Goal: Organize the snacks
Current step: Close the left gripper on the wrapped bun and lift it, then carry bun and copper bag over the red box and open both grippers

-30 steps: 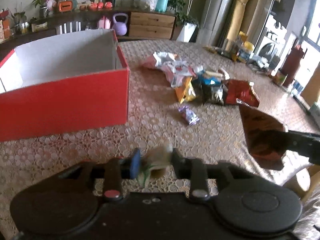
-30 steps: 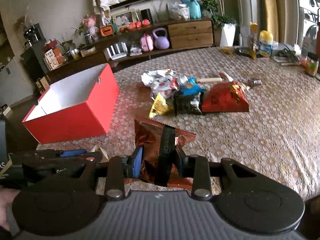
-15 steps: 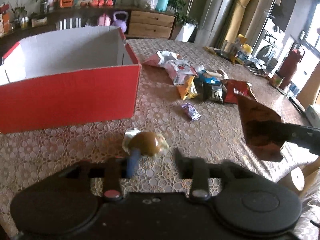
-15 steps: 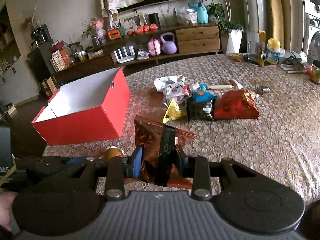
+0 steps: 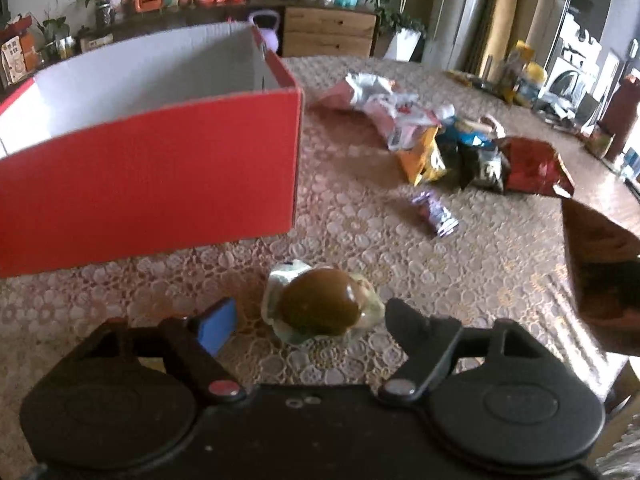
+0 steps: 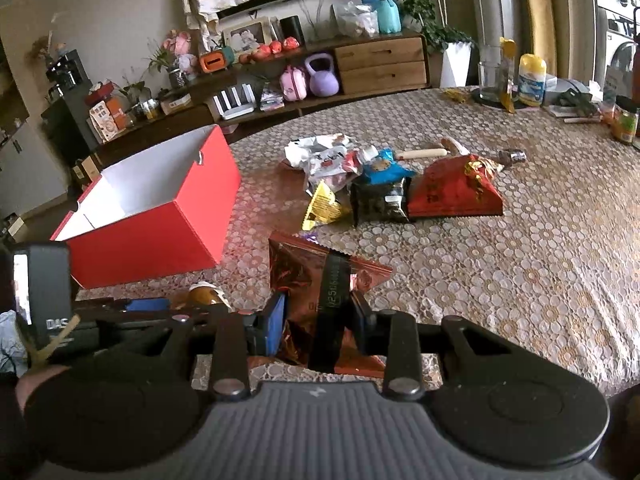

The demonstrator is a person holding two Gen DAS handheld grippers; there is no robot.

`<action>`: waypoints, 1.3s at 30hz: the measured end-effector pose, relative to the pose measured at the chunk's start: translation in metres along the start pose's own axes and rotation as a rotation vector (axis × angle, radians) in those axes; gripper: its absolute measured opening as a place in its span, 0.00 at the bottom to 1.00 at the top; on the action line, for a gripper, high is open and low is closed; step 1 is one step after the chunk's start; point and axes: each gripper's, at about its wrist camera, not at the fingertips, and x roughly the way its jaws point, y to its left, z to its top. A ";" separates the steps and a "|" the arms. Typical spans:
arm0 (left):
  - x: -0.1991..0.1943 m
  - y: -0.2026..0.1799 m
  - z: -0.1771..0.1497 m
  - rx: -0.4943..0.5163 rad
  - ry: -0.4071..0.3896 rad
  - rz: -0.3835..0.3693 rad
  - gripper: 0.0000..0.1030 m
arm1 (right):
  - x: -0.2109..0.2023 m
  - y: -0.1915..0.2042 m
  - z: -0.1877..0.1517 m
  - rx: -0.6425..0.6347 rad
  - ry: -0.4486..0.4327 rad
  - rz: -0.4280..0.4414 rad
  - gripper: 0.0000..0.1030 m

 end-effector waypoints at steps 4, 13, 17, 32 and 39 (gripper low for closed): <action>0.006 -0.005 -0.001 0.017 0.002 -0.015 0.67 | 0.004 -0.004 -0.001 0.007 0.010 -0.006 0.32; 0.002 -0.002 -0.002 0.005 -0.022 -0.021 0.61 | 0.007 -0.006 -0.003 0.011 0.021 -0.007 0.32; -0.002 0.001 -0.003 -0.008 -0.024 -0.025 0.60 | 0.005 -0.003 -0.004 0.008 0.020 -0.004 0.32; -0.067 0.014 0.004 -0.045 -0.094 -0.017 0.60 | -0.010 0.032 0.007 -0.074 -0.017 0.036 0.32; -0.104 0.028 0.030 -0.040 -0.163 0.013 0.60 | -0.006 0.066 0.034 -0.146 -0.057 0.072 0.32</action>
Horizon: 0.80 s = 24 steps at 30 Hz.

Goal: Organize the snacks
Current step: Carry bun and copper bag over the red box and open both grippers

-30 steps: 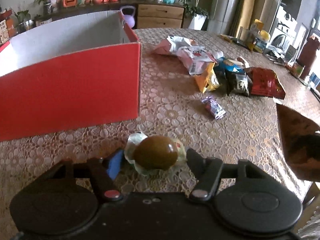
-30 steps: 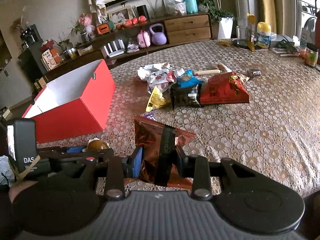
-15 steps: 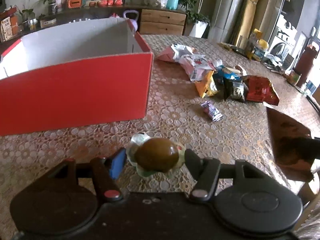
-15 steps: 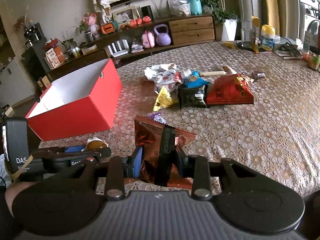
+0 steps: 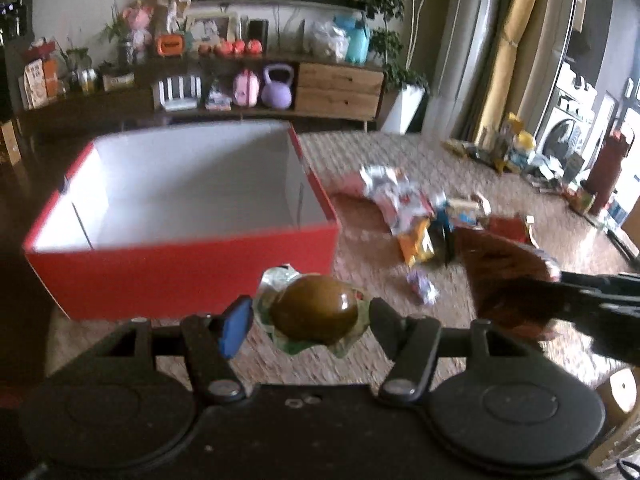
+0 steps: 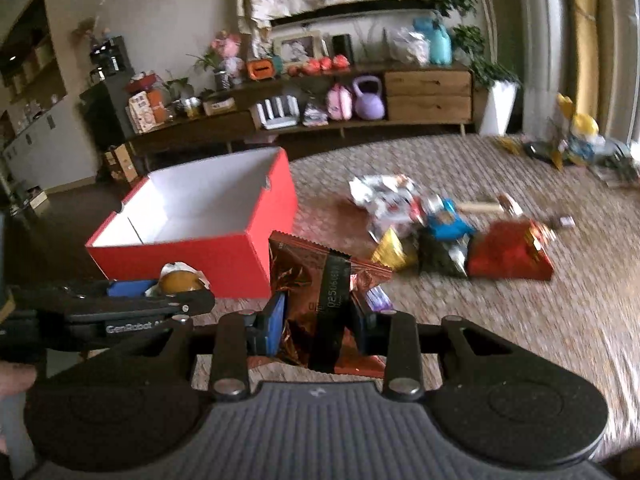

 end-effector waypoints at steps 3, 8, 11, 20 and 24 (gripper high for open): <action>-0.008 0.007 0.017 0.001 -0.031 0.014 0.60 | 0.007 0.013 0.016 -0.027 -0.019 0.019 0.32; -0.012 0.017 0.043 0.008 -0.066 0.041 0.61 | 0.025 0.037 0.041 -0.075 -0.035 0.042 0.32; -0.007 0.028 0.057 0.007 -0.077 0.063 0.61 | 0.038 0.050 0.054 -0.101 -0.037 0.051 0.32; 0.025 0.059 0.086 0.010 -0.068 0.138 0.61 | 0.089 0.084 0.077 -0.161 -0.018 0.073 0.32; 0.041 0.074 0.090 -0.003 -0.040 0.161 0.61 | 0.114 0.096 0.082 -0.201 0.010 0.081 0.32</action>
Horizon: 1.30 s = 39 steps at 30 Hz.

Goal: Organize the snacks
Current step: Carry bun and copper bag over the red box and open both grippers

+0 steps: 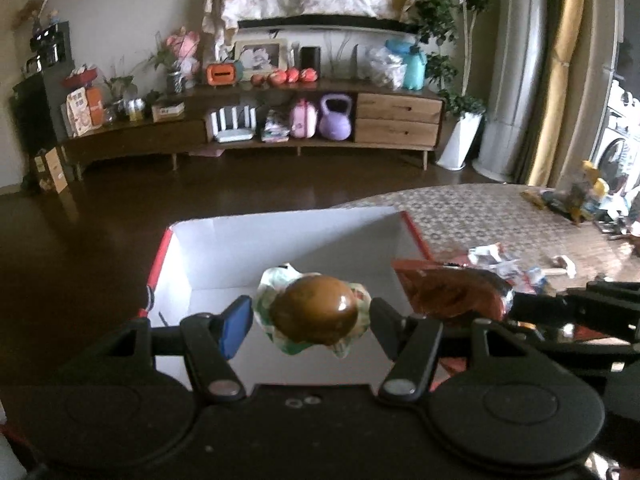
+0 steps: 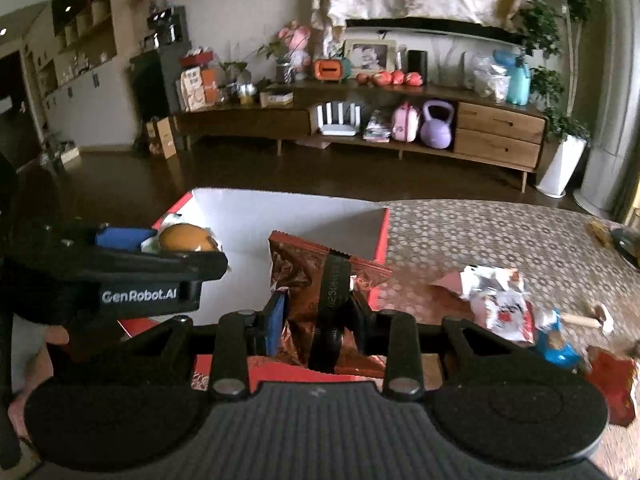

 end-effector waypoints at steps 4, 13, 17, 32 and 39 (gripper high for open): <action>0.020 0.013 -0.003 -0.011 0.040 0.017 0.61 | 0.022 0.009 0.004 -0.031 0.021 0.012 0.32; 0.043 0.027 -0.015 -0.027 0.113 0.018 0.61 | 0.048 0.018 0.002 -0.065 0.062 0.021 0.32; 0.049 0.031 -0.019 -0.028 0.135 0.014 0.62 | 0.054 0.019 0.001 -0.072 0.079 0.022 0.32; 0.031 0.027 -0.021 -0.023 0.098 0.031 0.95 | 0.044 0.007 -0.009 -0.023 0.108 0.015 0.34; -0.001 0.012 -0.020 0.005 0.040 0.012 1.00 | 0.014 -0.002 -0.017 0.008 0.076 0.007 0.47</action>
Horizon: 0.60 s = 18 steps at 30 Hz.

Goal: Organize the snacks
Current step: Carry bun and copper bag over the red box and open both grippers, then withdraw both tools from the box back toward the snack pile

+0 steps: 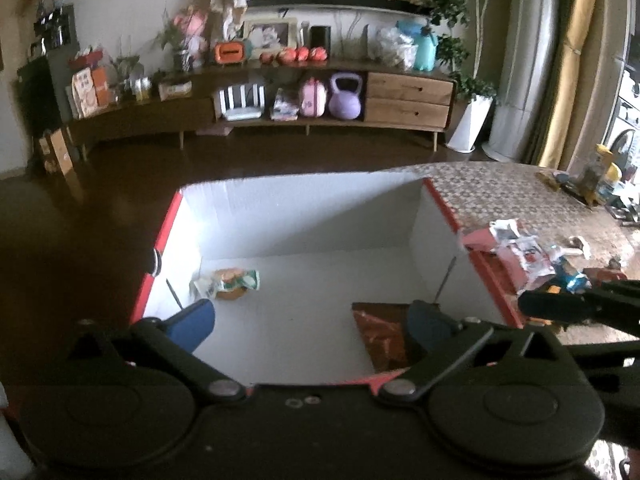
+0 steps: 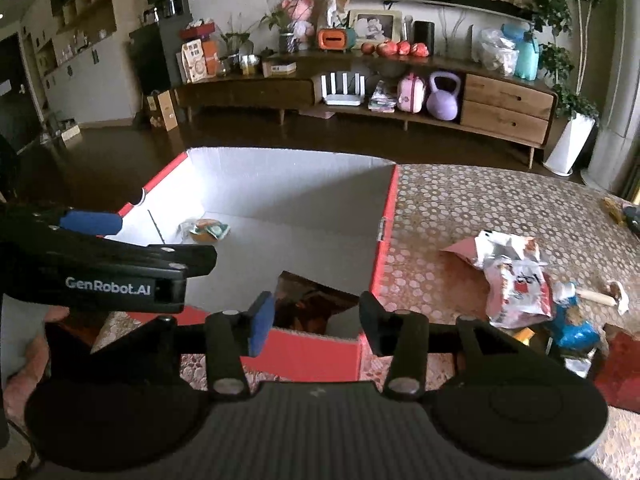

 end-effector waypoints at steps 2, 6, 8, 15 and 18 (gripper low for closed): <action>-0.009 -0.007 0.000 0.017 -0.011 -0.004 1.00 | -0.011 -0.003 -0.004 0.008 -0.013 -0.007 0.54; -0.026 -0.023 -0.001 0.028 -0.013 -0.014 1.00 | -0.035 -0.012 -0.012 0.030 -0.039 -0.020 0.56; -0.033 -0.029 -0.002 0.021 -0.011 -0.038 1.00 | -0.048 -0.016 -0.016 0.041 -0.050 -0.034 0.56; -0.061 -0.049 -0.013 0.000 -0.046 -0.112 1.00 | -0.089 -0.038 -0.032 0.094 -0.099 -0.079 0.62; -0.070 -0.059 -0.018 -0.009 -0.054 -0.134 1.00 | -0.108 -0.047 -0.041 0.115 -0.118 -0.092 0.66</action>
